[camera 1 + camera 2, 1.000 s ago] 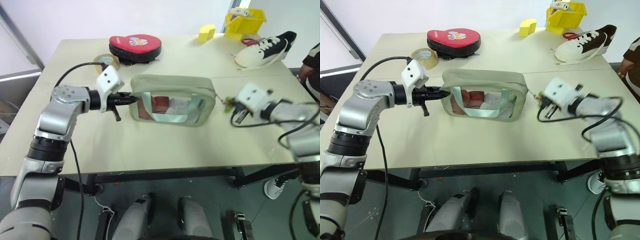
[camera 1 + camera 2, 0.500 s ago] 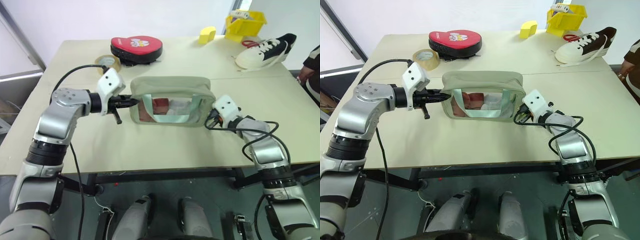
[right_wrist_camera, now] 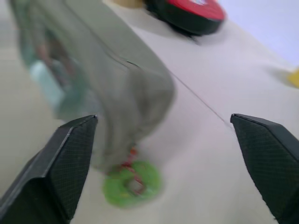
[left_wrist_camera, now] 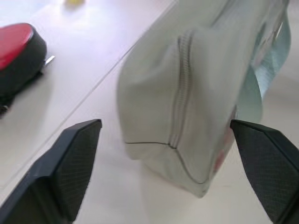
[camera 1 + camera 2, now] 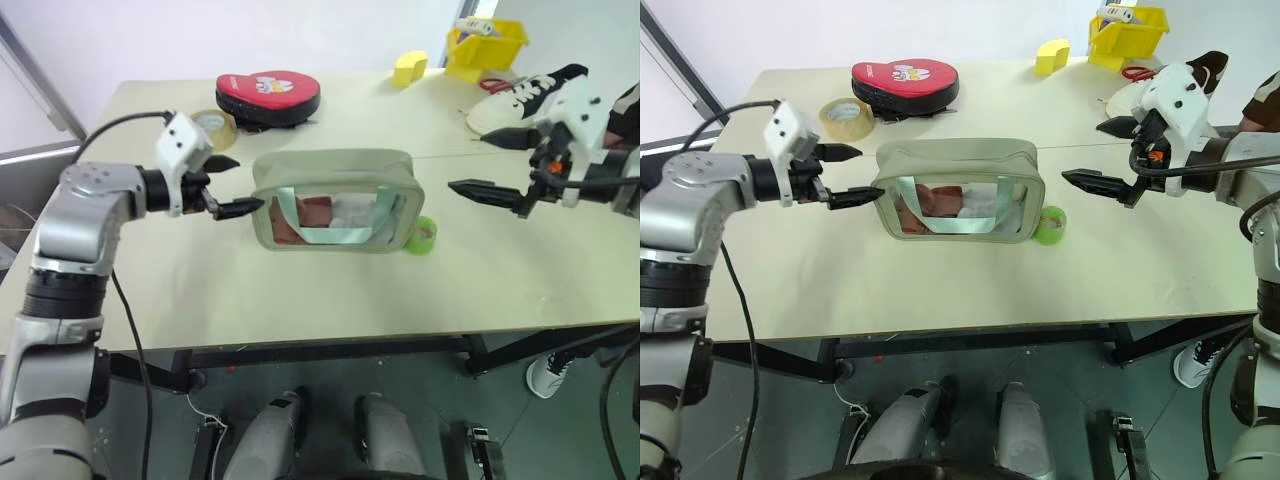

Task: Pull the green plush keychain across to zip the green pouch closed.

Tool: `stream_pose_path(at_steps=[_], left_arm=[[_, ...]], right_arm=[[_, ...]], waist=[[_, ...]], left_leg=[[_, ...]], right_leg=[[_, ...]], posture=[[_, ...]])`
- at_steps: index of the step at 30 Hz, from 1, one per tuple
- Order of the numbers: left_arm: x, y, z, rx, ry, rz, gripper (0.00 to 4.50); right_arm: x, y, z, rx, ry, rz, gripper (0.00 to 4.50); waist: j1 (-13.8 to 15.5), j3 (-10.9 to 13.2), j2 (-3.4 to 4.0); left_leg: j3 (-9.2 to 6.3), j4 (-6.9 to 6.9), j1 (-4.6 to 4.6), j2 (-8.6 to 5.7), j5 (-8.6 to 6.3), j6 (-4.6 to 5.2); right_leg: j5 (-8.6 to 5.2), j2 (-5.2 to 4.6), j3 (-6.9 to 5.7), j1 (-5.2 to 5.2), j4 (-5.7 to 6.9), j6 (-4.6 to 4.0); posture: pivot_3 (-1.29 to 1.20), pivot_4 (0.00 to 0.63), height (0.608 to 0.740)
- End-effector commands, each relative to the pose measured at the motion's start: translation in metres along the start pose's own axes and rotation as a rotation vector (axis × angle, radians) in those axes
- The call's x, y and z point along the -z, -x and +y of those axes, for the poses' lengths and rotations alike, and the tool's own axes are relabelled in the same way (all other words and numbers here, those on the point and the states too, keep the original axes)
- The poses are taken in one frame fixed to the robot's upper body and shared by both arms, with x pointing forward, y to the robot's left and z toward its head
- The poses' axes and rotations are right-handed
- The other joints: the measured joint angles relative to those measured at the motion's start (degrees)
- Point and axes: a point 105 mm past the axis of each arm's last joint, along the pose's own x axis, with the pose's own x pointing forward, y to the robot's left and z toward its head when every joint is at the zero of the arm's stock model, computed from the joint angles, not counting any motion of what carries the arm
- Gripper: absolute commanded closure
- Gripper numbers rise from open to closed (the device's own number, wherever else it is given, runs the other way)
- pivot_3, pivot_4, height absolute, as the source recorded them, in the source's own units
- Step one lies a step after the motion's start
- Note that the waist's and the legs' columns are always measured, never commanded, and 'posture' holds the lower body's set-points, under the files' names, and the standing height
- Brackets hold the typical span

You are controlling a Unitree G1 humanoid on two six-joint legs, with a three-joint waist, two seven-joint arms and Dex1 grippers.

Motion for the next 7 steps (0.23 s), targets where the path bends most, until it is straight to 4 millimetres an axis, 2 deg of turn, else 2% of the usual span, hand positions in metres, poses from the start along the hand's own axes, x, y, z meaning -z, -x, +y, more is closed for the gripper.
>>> stream_pose_path(at_steps=[1, 4, 7], left_arm=[[-0.0311, 0.0280, 0.0192, -0.048, -0.047, -0.076, 0.07], [-0.0335, 0.0308, 0.0229, -0.053, -0.056, -0.065, 0.07], [-0.0302, 0.0271, 0.0223, -0.050, -0.059, -0.070, 0.07]], right_arm=[[-0.0347, 0.0082, 0.0113, -0.037, 0.053, -0.077, 0.00], [-0.0401, 0.0044, 0.0079, 0.010, 0.070, -0.089, 0.00], [-0.0337, 0.0024, 0.0064, 0.030, 0.050, -0.085, 0.00]], waist=[[-0.02, 0.00, 0.00], [0.12, 0.00, 0.00], [0.39, 0.00, 0.00]], left_leg=[[0.01, 0.00, -0.07, 0.00, 0.00, 0.00], [0.04, -0.02, -0.10, 0.00, -0.02, 0.03], [0.05, -0.03, -0.12, 0.00, -0.03, 0.03]], right_leg=[[0.00, 0.00, 0.01, -0.07, 0.00, 0.00], [0.00, -0.02, 0.01, -0.11, -0.04, 0.00], [0.00, -0.03, 0.02, -0.09, -0.10, 0.00]], posture=[[0.00, 0.150, 0.740], [0.00, 0.150, 0.740], [0.00, 0.150, 0.740]])
